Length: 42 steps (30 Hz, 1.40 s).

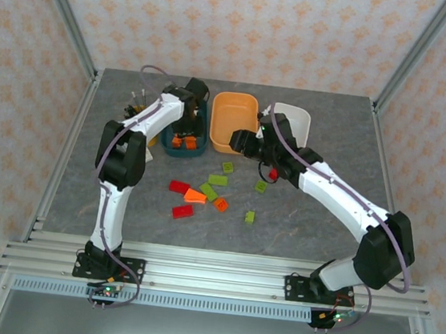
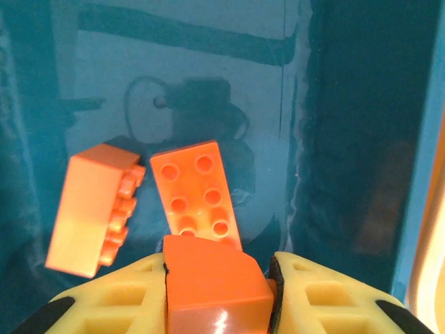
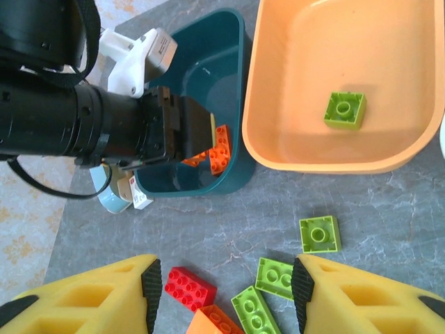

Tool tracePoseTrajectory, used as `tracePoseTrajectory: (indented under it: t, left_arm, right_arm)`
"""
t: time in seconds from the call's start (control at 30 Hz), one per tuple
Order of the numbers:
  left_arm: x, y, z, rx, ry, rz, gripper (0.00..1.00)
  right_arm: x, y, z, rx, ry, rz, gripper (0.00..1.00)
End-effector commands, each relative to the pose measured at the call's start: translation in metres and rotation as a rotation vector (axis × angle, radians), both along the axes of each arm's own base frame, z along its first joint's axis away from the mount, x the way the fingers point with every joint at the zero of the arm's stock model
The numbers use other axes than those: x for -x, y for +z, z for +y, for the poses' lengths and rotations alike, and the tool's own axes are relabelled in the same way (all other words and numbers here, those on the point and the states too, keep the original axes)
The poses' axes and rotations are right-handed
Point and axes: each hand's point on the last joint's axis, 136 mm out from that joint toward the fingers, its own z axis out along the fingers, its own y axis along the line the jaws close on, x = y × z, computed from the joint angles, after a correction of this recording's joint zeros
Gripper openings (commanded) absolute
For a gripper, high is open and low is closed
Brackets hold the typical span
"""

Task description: Sort the legos into containers by color

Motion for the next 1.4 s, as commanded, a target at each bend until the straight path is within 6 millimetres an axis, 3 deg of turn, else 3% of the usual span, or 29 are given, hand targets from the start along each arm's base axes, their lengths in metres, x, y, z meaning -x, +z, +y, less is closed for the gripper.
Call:
tracePoseTrajectory:
  t: [0.0, 0.43, 0.6, 0.87, 1.1, 1.23, 1.37]
  left_arm:
    - [-0.012, 0.009, -0.009, 0.078, 0.034, -0.019, 0.32]
    - [-0.017, -0.015, -0.016, 0.130, 0.095, 0.021, 0.37]
    - [-0.018, -0.011, -0.015, 0.147, 0.110, 0.003, 0.50]
    - [-0.015, 0.021, -0.008, 0.139, 0.132, -0.070, 0.54]
    - [-0.003, 0.051, -0.002, 0.163, 0.162, -0.150, 0.48]
    - [0.015, 0.088, 0.001, 0.188, 0.169, -0.223, 0.53]
    - [0.049, 0.117, -0.006, 0.197, 0.118, -0.268, 0.59]
  right_arm:
    - [-0.003, 0.010, 0.002, -0.024, -0.007, 0.007, 0.54]
    - [-0.005, -0.005, 0.007, -0.020, 0.001, 0.046, 0.54]
    - [-0.004, -0.004, 0.007, -0.019, 0.006, 0.047, 0.54]
    - [-0.001, -0.005, 0.010, -0.022, 0.027, 0.053, 0.53]
    - [0.003, -0.001, 0.006, 0.001, 0.043, 0.040, 0.52]
    - [0.011, -0.004, -0.010, 0.089, 0.044, 0.023, 0.52]
    - [0.025, -0.024, -0.040, 0.226, 0.006, 0.055, 0.52]
